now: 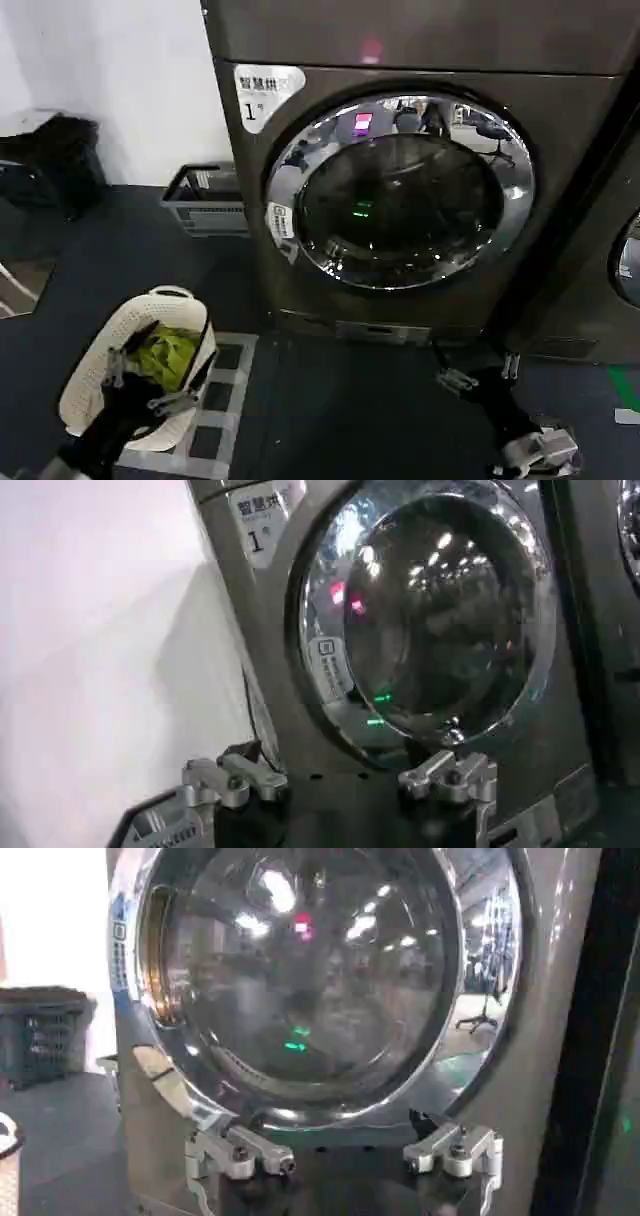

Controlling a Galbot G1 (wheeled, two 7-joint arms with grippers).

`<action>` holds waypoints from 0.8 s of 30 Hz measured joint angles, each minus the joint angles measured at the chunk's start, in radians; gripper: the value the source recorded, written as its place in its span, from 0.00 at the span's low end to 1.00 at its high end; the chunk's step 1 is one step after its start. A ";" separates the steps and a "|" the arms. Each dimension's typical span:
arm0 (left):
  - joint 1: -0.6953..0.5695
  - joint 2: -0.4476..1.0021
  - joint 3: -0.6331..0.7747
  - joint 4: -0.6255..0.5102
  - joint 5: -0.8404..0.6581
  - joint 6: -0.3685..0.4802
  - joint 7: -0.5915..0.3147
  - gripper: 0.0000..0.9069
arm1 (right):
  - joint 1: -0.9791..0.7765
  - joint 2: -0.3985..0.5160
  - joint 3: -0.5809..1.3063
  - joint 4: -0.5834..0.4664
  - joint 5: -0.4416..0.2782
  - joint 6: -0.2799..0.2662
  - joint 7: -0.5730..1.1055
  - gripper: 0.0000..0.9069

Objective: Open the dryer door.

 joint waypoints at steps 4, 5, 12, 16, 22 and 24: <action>-0.001 -0.005 0.002 0.004 0.003 -0.002 -0.003 1.00 | 0.043 -0.044 -0.016 -0.025 0.057 -0.022 -0.036 1.00; -0.003 -0.005 0.003 0.007 0.004 -0.003 -0.003 1.00 | 0.059 -0.059 -0.023 -0.029 0.079 -0.036 -0.041 1.00; -0.011 -0.016 -0.004 0.016 0.009 -0.005 -0.005 1.00 | 0.194 -0.177 -0.081 -0.048 0.186 -0.096 -0.034 1.00; -0.002 -0.027 -0.003 0.015 0.020 -0.010 -0.005 1.00 | 0.268 -0.250 -0.121 -0.073 0.198 -0.110 -0.085 1.00; -0.003 -0.034 -0.003 0.020 0.025 -0.032 -0.001 1.00 | 0.376 -0.337 -0.191 -0.134 0.222 -0.106 -0.113 1.00; -0.002 -0.036 -0.003 0.022 0.026 -0.033 -0.001 1.00 | 0.413 -0.356 -0.220 -0.157 0.222 -0.095 -0.116 1.00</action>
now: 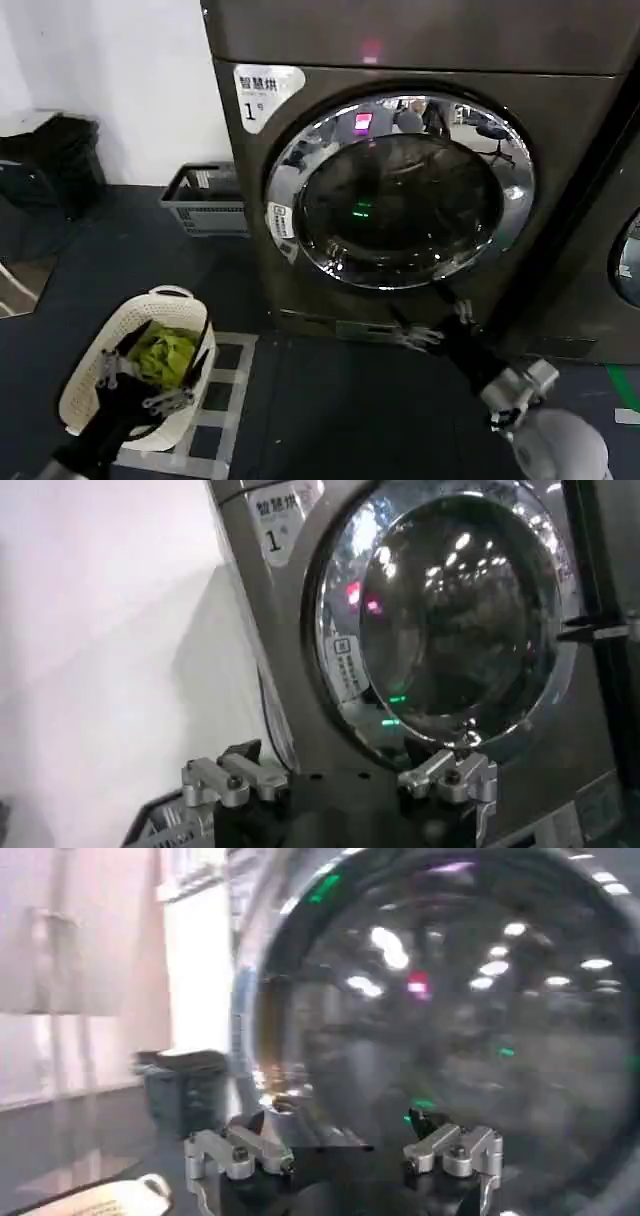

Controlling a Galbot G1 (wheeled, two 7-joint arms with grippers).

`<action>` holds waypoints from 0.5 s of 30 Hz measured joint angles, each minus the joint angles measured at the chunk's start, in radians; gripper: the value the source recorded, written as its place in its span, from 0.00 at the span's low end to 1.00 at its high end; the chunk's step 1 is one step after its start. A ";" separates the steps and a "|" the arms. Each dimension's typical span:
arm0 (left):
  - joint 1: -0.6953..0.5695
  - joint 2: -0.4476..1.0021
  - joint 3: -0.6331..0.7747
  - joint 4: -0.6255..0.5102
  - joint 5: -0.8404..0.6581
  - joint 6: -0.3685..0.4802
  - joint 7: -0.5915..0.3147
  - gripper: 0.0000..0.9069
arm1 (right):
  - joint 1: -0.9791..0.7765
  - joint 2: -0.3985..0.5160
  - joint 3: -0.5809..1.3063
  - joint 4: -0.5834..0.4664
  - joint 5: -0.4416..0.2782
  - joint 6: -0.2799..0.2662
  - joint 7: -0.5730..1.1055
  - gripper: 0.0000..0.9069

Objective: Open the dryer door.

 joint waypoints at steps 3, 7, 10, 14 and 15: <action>0.008 -0.006 -0.001 -0.001 0.004 -0.006 0.000 1.00 | 0.064 -0.019 -0.050 -0.036 0.001 -0.004 0.000 1.00; 0.016 -0.007 0.001 0.000 0.015 -0.012 0.002 1.00 | 0.151 -0.023 -0.121 -0.079 -0.003 -0.021 0.008 1.00; 0.018 -0.009 0.000 -0.003 0.016 -0.012 0.001 1.00 | 0.215 -0.024 -0.174 -0.114 -0.011 -0.030 0.009 1.00; 0.025 -0.015 0.005 -0.004 0.030 -0.014 0.000 1.00 | 0.284 -0.018 -0.234 -0.153 -0.009 -0.042 0.013 1.00; 0.027 -0.017 0.007 -0.004 0.030 -0.014 -0.001 1.00 | 0.303 -0.013 -0.250 -0.164 -0.009 -0.042 0.015 1.00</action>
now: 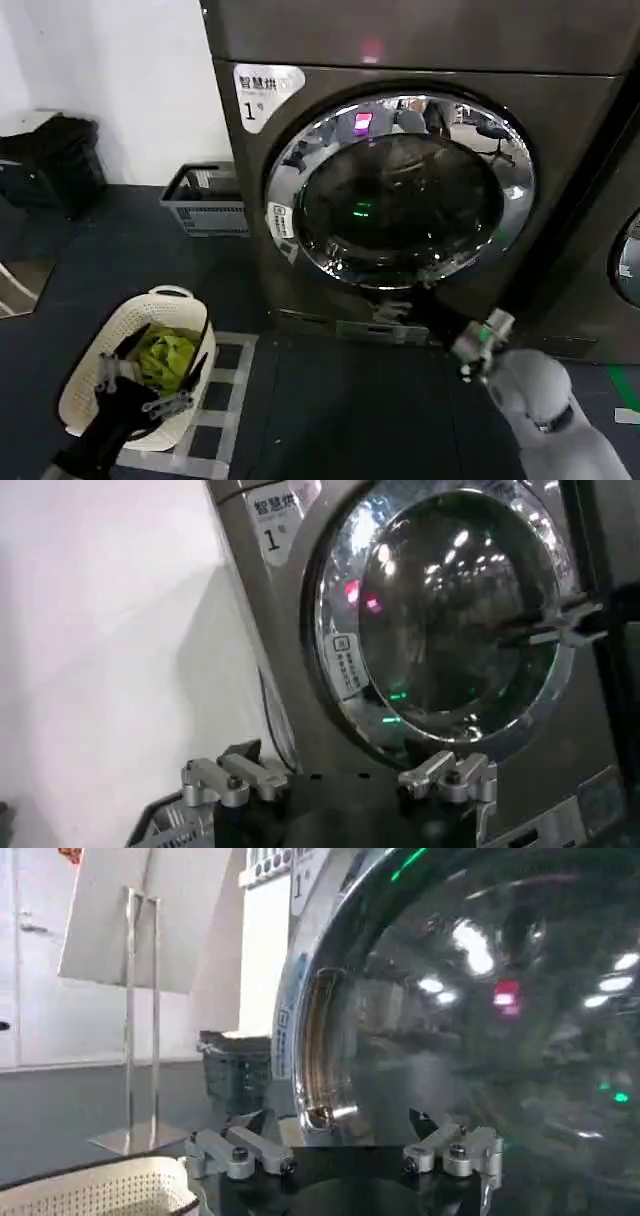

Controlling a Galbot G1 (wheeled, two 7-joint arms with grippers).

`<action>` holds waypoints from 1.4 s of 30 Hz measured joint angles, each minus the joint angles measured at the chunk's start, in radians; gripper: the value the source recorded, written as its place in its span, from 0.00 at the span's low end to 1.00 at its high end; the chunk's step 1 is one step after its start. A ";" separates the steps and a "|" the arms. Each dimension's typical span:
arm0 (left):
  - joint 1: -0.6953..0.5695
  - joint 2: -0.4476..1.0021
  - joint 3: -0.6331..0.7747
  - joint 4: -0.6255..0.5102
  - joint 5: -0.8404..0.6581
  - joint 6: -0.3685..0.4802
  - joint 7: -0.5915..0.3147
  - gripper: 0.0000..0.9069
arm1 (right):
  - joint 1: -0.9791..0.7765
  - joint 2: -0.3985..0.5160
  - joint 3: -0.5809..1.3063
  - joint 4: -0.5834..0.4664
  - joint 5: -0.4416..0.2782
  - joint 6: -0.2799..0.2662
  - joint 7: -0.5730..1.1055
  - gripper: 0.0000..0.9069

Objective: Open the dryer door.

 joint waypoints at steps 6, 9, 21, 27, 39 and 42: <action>-0.001 -0.001 0.001 0.001 0.007 -0.003 -0.001 1.00 | 0.095 0.036 -0.079 -0.074 -0.028 -0.001 0.007 1.00; -0.001 -0.002 0.002 0.001 0.008 -0.003 -0.001 1.00 | 0.145 0.060 -0.119 -0.124 -0.032 0.000 0.007 1.00; 0.003 -0.006 0.001 -0.006 -0.002 -0.008 0.001 1.00 | 0.298 0.144 -0.228 -0.274 -0.033 0.039 -0.005 1.00; 0.003 0.000 0.002 -0.002 0.000 -0.011 0.001 1.00 | 0.360 0.189 -0.268 -0.339 -0.036 0.042 0.001 1.00; -0.003 0.015 0.002 0.000 -0.003 -0.012 0.001 1.00 | 0.410 0.253 -0.323 -0.398 -0.051 0.037 0.011 1.00; -0.005 0.015 0.002 0.000 -0.003 -0.012 0.000 1.00 | 0.410 0.248 -0.319 -0.393 -0.029 0.031 0.001 1.00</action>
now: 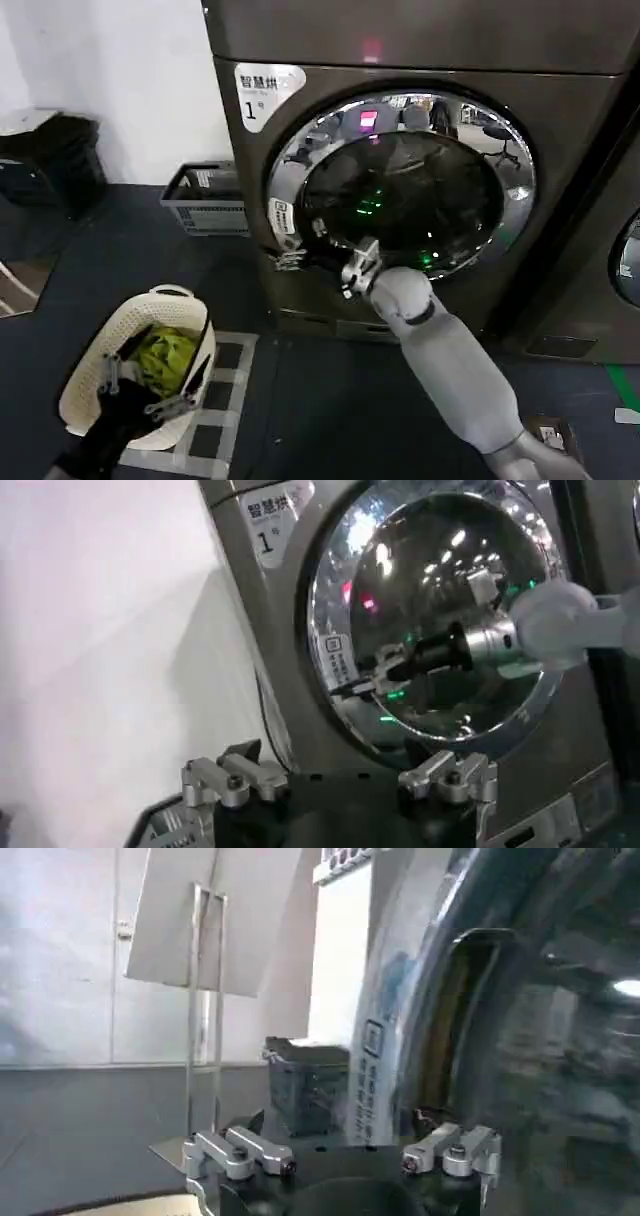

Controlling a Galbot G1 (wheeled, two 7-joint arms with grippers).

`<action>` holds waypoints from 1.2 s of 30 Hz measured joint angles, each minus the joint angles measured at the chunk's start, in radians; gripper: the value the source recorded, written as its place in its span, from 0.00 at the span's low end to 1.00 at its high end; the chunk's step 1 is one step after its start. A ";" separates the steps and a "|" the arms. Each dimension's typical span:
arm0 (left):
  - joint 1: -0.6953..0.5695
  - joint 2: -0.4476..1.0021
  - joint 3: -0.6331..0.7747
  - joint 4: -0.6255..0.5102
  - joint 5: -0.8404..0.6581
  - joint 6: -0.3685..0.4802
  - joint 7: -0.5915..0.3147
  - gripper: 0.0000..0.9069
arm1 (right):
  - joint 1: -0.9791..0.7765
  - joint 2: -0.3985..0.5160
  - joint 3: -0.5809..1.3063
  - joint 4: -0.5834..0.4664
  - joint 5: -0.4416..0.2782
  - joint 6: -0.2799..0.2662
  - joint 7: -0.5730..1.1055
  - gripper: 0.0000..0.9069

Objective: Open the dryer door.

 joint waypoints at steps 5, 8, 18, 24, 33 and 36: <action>-0.009 0.007 0.000 0.001 0.003 0.017 0.002 1.00 | -0.002 -0.017 0.009 0.017 0.019 0.000 -0.039 1.00; -0.020 0.015 -0.001 0.004 0.003 0.035 0.003 1.00 | -0.008 -0.030 0.015 0.029 0.053 0.000 -0.079 1.00; -0.067 0.052 -0.009 0.012 0.002 0.149 -0.018 1.00 | -0.037 -0.073 0.034 0.073 0.105 -0.006 -0.178 1.00; -0.100 0.079 -0.018 0.028 -0.036 0.192 -0.038 1.00 | -0.065 -0.111 0.054 0.102 0.140 -0.010 -0.247 1.00; -0.163 0.128 -0.022 0.057 -0.183 0.298 -0.059 1.00 | -0.100 -0.165 0.078 0.139 0.178 0.025 -0.343 1.00; -0.191 0.149 -0.034 0.081 -0.241 0.307 -0.016 1.00 | -0.112 -0.182 0.088 0.148 0.209 0.034 -0.375 1.00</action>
